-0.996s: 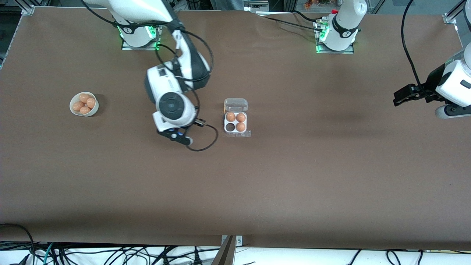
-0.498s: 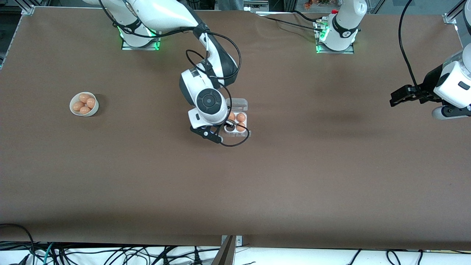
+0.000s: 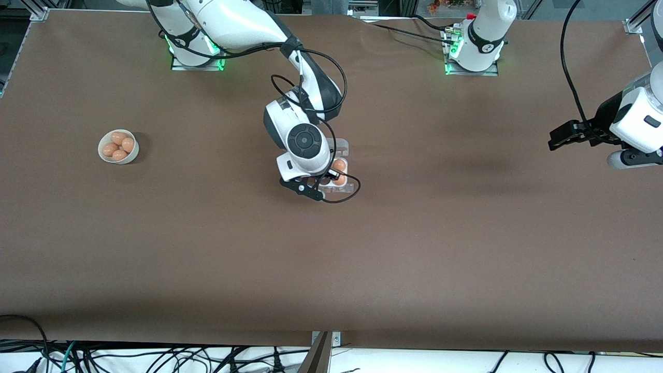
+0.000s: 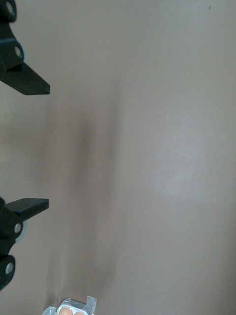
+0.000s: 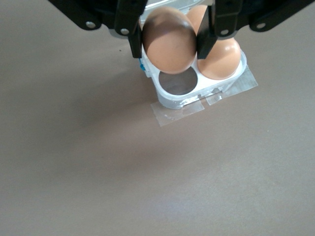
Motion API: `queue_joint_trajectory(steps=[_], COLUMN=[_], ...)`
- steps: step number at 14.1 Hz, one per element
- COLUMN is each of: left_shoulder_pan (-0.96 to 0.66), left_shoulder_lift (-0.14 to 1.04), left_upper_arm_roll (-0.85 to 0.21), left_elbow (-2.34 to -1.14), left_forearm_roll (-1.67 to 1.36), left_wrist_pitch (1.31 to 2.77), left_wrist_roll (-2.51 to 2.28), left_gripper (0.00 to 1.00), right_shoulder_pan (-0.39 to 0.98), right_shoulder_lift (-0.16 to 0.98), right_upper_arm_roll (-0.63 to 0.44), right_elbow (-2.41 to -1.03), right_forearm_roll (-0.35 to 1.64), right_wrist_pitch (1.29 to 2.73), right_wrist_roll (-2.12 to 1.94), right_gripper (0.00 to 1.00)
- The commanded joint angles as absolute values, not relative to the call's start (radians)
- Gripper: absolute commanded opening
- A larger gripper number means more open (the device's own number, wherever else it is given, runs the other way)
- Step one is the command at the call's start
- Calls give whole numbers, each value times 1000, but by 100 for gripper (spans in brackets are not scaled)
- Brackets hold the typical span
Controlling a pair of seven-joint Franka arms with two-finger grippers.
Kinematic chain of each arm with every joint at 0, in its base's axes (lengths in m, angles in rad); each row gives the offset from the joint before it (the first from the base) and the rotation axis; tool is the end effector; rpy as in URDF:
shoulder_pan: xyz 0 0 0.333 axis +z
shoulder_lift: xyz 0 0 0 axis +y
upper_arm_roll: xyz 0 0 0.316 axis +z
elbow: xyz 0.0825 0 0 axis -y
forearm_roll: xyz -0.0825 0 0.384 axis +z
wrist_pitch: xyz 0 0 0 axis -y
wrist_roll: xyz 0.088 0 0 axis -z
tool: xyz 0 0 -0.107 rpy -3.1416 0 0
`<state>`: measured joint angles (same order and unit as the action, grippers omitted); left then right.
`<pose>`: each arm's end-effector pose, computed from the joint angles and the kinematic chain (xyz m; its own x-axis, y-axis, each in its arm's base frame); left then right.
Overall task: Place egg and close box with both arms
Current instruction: 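Lower the egg into the slot and open the right gripper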
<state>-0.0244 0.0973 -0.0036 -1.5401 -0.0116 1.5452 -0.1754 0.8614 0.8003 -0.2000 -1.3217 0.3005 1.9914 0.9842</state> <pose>0.5790 -0.0174 0.5816 0.9848 0.1467 -0.0927 0.1469 -0.9891 -0.0043 0.5437 0.4873 0.2534 0.9040 -0.3962 -0.1607 -0.3961 -0.9176 0.0341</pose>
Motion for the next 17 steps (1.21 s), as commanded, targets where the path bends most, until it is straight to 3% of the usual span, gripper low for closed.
queue_joint_trajectory(steps=[1, 6, 7, 9, 10, 17], left_shoulder_pan=[-17, -17, -17, -17, -18, -17], left_shoulder_lift=[98, 103, 103, 103, 103, 104], left_upper_arm_roll=[-9, -9, -9, -9, -9, -9], left_elbow=[-1526, -1525, -1522, -1523, -1522, -1523], left_forearm_roll=[-29, -29, -29, -29, -29, -29], left_wrist_pitch=[1529, 1529, 1529, 1529, 1529, 1529], left_wrist_roll=[-160, -161, -161, -163, -163, -161], left_gripper=[93, 93, 93, 93, 93, 94], right_shoulder_pan=[848, 847, 847, 847, 847, 830], right_shoulder_lift=[830, 836, 839, 841, 839, 824], right_upper_arm_roll=[-184, -175, -175, -173, -173, -179], right_elbow=[-1287, -1287, -1287, -1287, -1287, -1272], right_forearm_roll=[316, 314, 316, 316, 314, 316], right_wrist_pitch=[2006, 2019, 2022, 2031, 2034, 2037], right_wrist_roll=[996, 996, 996, 997, 1002, 988], right_gripper=[43, 45, 51, 76, 99, 100])
